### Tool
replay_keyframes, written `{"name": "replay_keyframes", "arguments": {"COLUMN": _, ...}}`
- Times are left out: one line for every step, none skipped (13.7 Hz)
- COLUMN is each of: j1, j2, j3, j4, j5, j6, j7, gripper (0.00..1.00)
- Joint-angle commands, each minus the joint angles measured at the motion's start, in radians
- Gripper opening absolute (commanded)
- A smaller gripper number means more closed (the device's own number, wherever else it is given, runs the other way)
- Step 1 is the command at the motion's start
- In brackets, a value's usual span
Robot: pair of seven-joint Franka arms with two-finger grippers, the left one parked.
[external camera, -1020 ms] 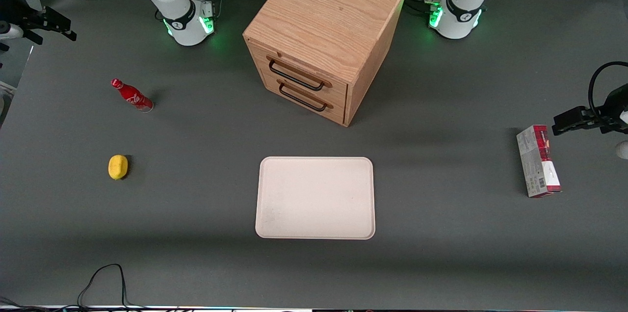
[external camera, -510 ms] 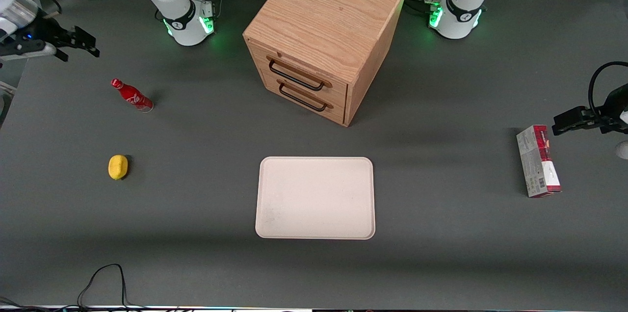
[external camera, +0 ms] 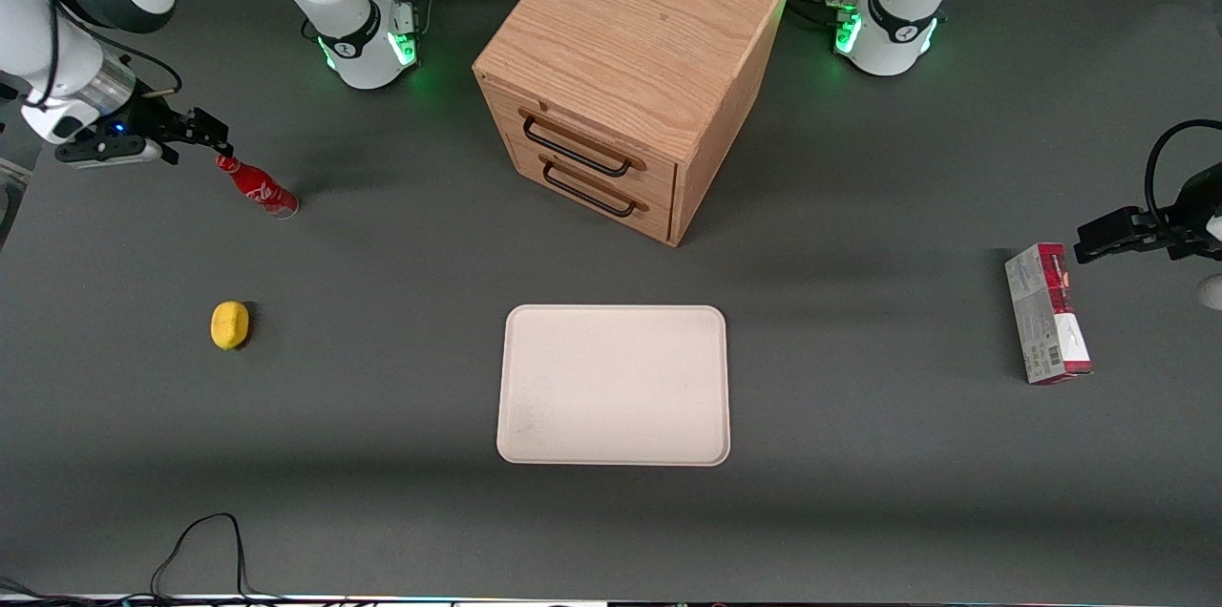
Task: Place coke bottle on tray
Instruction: 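Lower the open right gripper around the bottle's body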
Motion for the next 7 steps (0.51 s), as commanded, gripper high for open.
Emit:
{"name": "replay_keyframes", "arguments": {"j1": 0.010, "j2": 0.023, "j3": -0.014, "j4": -0.041, "j5": -0.023, "j6": 0.073, "j7": -0.001, "gripper": 1.00}}
{"name": "replay_keyframes", "arguments": {"j1": 0.010, "j2": 0.020, "j3": -0.015, "j4": -0.062, "j5": -0.023, "j6": 0.096, "j7": -0.010, "gripper": 1.00}}
{"name": "replay_keyframes", "arguments": {"j1": 0.010, "j2": 0.018, "j3": -0.041, "j4": -0.075, "j5": -0.023, "j6": 0.099, "j7": -0.015, "gripper": 1.00}}
{"name": "replay_keyframes", "arguments": {"j1": 0.014, "j2": 0.015, "j3": -0.069, "j4": -0.087, "j5": -0.023, "j6": 0.103, "j7": -0.027, "gripper": 1.00}}
{"name": "replay_keyframes", "arguments": {"j1": 0.020, "j2": 0.015, "j3": -0.083, "j4": -0.096, "j5": -0.023, "j6": 0.116, "j7": -0.041, "gripper": 1.00}}
{"name": "replay_keyframes", "arguments": {"j1": 0.020, "j2": 0.024, "j3": -0.086, "j4": -0.101, "j5": -0.025, "j6": 0.138, "j7": -0.045, "gripper": 1.00}}
{"name": "replay_keyframes", "arguments": {"j1": 0.020, "j2": 0.041, "j3": -0.086, "j4": -0.104, "j5": -0.025, "j6": 0.165, "j7": -0.059, "gripper": 1.00}}
